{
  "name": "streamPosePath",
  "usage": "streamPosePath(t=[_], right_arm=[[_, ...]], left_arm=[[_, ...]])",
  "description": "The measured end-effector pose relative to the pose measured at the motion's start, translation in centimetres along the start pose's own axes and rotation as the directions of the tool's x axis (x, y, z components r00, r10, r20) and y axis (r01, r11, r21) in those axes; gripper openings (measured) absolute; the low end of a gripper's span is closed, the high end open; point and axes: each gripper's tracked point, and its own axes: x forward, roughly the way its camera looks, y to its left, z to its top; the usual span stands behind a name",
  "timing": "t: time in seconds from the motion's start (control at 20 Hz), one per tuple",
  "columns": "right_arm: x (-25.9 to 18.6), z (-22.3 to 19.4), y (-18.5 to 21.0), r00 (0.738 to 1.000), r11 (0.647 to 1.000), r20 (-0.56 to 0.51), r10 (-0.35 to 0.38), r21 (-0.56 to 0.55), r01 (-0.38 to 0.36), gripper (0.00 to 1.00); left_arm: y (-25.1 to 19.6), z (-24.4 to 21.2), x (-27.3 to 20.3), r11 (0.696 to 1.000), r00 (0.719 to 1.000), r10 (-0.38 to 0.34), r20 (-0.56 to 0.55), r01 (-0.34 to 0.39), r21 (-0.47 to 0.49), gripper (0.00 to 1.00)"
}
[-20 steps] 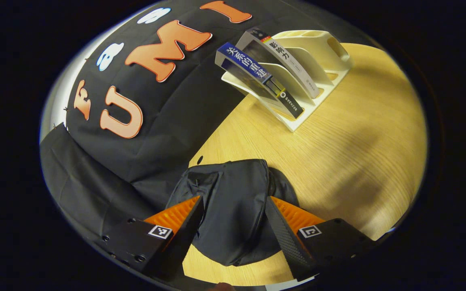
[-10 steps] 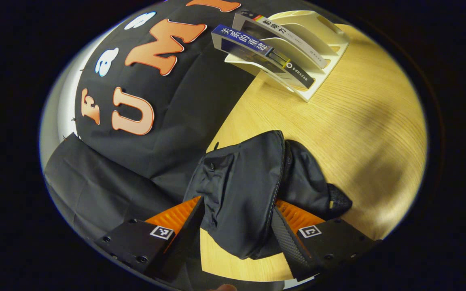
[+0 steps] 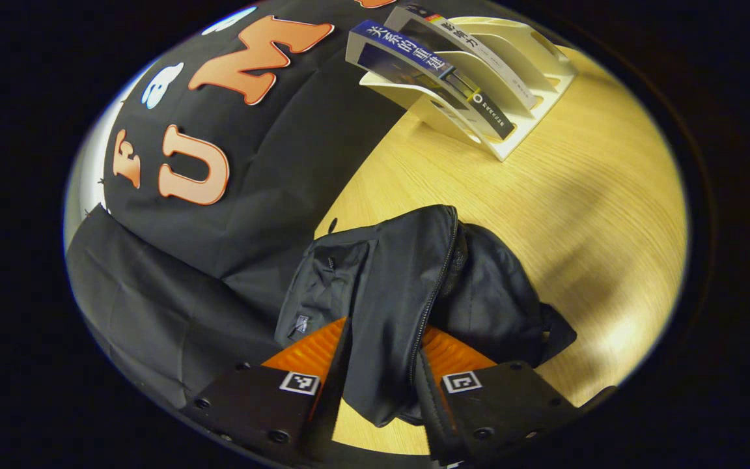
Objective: Open the schoolbag, grab two books from the bookshelf and put them into the schoolbag.
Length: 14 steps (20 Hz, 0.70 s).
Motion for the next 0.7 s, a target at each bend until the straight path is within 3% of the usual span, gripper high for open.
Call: streamPosePath(t=[0.25, 0.35, 0.7], right_arm=[[0.6, 0.1, 1.9, 0.999, 0.999, -0.028, -0.041, -0.02, 0.041, 0.96], [1.1, 0.2, 3.1, 0.997, 0.998, -0.05, -0.064, -0.025, 0.063, 0.96], [3.6, 2.5, 8.8, 0.992, 0.996, -0.095, -0.077, -0.044, 0.074, 0.96]], left_arm=[[0.6, 0.7, 0.2, 0.985, 0.985, -0.169, 0.04, 0.17, -0.038, 0.17], [0.9, 1.0, 0.1, 0.966, 0.967, -0.248, 0.054, 0.251, -0.055, 0.11], [4.7, 2.6, -0.1, 0.89, 0.888, -0.443, 0.121, 0.452, -0.057, 0.08]])
